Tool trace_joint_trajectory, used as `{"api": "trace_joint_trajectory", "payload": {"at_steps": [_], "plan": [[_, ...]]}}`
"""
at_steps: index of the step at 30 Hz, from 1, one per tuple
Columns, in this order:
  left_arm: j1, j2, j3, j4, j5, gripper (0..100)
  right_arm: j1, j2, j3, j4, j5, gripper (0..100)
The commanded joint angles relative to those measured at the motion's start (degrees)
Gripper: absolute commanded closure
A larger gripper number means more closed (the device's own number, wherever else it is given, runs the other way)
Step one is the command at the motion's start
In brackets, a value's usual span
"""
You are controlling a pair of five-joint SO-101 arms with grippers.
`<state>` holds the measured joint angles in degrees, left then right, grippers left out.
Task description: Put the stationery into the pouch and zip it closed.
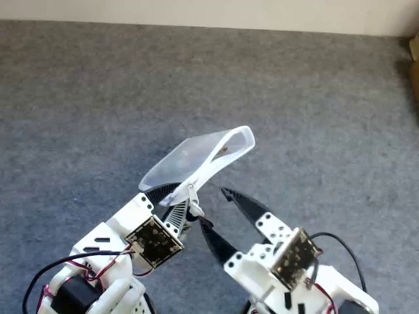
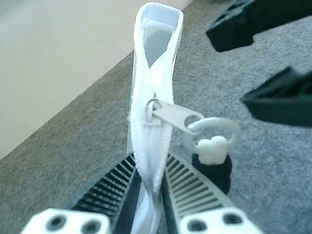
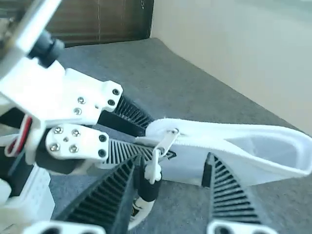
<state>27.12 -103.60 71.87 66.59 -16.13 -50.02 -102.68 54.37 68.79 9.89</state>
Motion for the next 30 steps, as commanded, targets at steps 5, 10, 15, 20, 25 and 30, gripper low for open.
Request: {"api": "trace_joint_trajectory", "payload": {"at_steps": [5,10,15,20,25,30], "plan": [[0.0,-0.7,1.0,0.9,-0.4,99,-0.7,11.3,1.0,-6.1,-4.2,81.5],[0.0,-0.7,0.9,1.0,-0.4,99,-0.7,13.1,1.2,-6.0,-4.7,81.8],[0.0,-0.7,0.9,1.1,-0.3,99,-0.6,13.2,1.5,-6.2,-4.7,90.5],[0.0,-0.7,0.9,1.2,-0.3,99,3.2,13.3,1.5,-8.0,-4.5,93.5],[0.0,-0.7,0.9,1.2,-0.3,99,8.2,12.9,1.5,-9.3,0.2,99.1],[0.0,-0.7,1.0,1.2,-0.3,99,12.8,12.9,1.1,-7.7,0.2,99.1]]}}
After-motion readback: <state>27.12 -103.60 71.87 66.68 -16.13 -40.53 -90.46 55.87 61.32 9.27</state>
